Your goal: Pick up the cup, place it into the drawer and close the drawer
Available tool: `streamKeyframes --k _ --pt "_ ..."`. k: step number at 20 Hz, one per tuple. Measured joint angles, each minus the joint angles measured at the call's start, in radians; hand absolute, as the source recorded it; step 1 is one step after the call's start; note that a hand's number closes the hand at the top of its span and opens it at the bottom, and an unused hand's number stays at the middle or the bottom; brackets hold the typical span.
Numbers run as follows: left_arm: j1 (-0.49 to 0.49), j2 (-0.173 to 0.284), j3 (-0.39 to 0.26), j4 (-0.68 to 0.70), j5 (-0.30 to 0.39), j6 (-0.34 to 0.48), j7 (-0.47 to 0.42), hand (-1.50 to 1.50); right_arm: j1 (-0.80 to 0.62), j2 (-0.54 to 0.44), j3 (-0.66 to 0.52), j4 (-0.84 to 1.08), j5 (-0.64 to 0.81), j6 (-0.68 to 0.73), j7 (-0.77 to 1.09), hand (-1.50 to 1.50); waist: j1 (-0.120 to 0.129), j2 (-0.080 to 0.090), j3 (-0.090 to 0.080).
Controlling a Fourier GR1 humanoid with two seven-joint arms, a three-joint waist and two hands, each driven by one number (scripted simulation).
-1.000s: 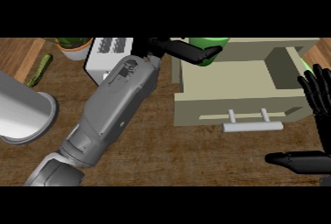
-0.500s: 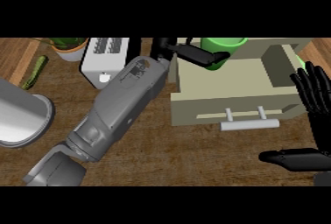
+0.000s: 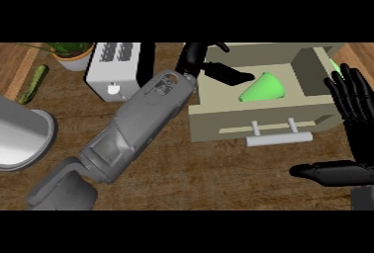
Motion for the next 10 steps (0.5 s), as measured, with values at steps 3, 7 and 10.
streamKeyframes --k 3,7,10 --pt "0.020 0.000 -0.061 0.009 0.000 0.019 0.006 -1.50 0.001 -0.007 -0.006 -0.004 -0.008 0.007 -0.001 -1.50 -0.006 0.001 0.000" --pt "0.009 0.000 -0.102 0.009 0.015 0.056 0.017 -1.50 -0.011 -0.019 -0.018 -0.013 -0.027 0.016 0.014 -1.50 -0.007 0.001 0.000" --pt "0.027 0.000 -0.123 -0.035 0.039 0.091 -0.016 -1.50 -0.019 -0.006 -0.013 -0.007 -0.058 0.027 0.020 -1.50 -0.003 0.000 0.000"
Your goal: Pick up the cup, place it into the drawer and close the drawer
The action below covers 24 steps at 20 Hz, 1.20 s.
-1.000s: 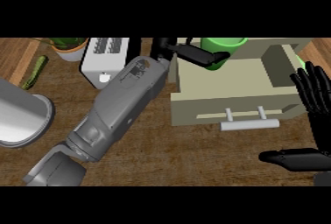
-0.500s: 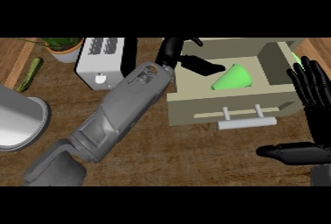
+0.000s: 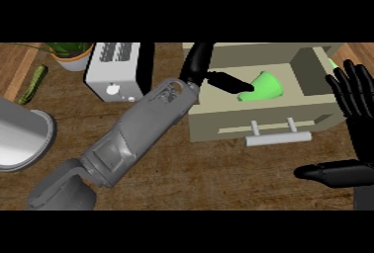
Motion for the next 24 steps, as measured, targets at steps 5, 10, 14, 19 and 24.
streamKeyframes --k 5,10,14,19,24 --pt "0.011 0.000 0.008 -0.052 0.046 0.026 -0.067 -1.50 0.032 -0.006 -0.004 -0.034 -0.116 0.071 0.024 1.50 0.011 -0.005 0.000" --pt "-0.010 0.000 0.036 -0.089 0.085 0.046 -0.078 -1.50 0.059 -0.064 -0.003 -0.076 -0.118 0.139 0.032 1.50 0.036 -0.011 -0.001" --pt "-0.019 0.011 0.078 -0.105 0.087 0.040 -0.069 -1.50 0.085 -0.107 0.023 -0.125 -0.051 0.170 0.046 1.50 0.060 -0.016 -0.001" --pt "0.031 0.078 0.115 -0.203 0.090 0.027 -0.028 -1.50 0.125 -0.130 0.059 -0.158 0.073 0.179 0.038 1.50 0.085 -0.022 -0.001" --pt "0.116 0.168 0.141 -0.334 0.087 0.005 0.025 -1.50 0.116 -0.109 0.121 -0.152 0.227 0.127 0.056 1.50 0.101 -0.024 -0.001"
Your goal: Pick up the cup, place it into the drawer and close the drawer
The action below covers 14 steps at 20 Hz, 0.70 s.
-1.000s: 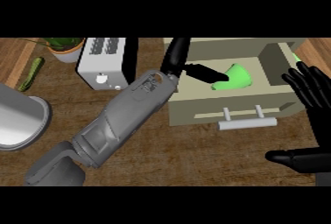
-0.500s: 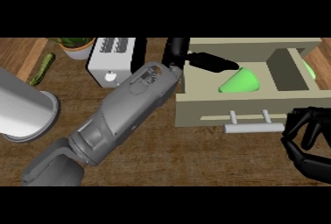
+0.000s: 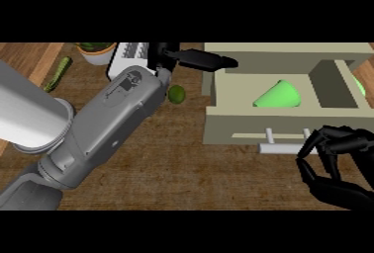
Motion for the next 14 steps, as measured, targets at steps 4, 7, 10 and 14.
streamKeyframes --k 4,7,10,14 --pt "0.079 0.087 0.030 -0.124 0.002 -0.009 0.045 -1.50 -0.010 0.023 0.048 0.044 0.124 -0.052 -0.024 1.50 0.007 0.000 0.000" --pt "0.167 0.146 0.043 -0.223 0.003 -0.027 0.062 -1.50 -0.041 0.035 0.092 0.099 0.222 -0.092 -0.046 1.50 0.013 0.000 0.000" --pt "0.245 0.184 0.053 -0.295 0.003 -0.043 0.063 -1.50 -0.076 0.028 0.147 0.167 0.336 -0.122 -0.075 1.50 0.017 0.002 0.000" --pt "0.327 0.257 0.084 -0.377 0.020 -0.085 0.070 -1.50 -0.122 0.002 0.217 0.293 0.499 -0.166 -0.104 1.50 0.030 0.004 0.000"
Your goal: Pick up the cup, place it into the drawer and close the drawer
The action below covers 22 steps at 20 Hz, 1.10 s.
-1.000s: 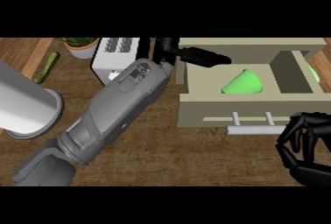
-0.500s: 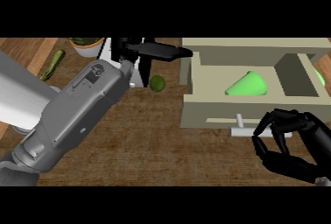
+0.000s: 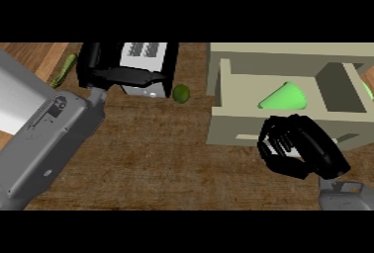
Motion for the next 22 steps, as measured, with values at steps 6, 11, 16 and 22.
streamKeyframes --k 6,11,16,22 --pt "0.129 0.062 0.036 -0.113 0.012 -0.036 0.000 -1.50 -0.128 0.018 0.074 0.277 0.204 -0.119 -0.055 1.50 0.004 0.003 0.001" --pt "0.242 0.124 0.094 -0.180 0.028 -0.102 -0.013 -1.50 -0.262 0.068 0.063 0.569 0.283 -0.238 -0.129 1.50 -0.002 0.006 0.001" --pt "0.322 0.125 0.124 -0.200 0.013 -0.141 -0.049 -1.50 -0.437 0.086 -0.008 0.861 0.284 -0.303 -0.231 1.50 -0.003 0.006 -0.001" --pt "0.375 0.147 0.155 -0.235 0.017 -0.190 -0.051 -1.50 -0.625 0.070 -0.097 1.162 0.265 -0.328 -0.324 1.50 0.015 0.012 -0.001"
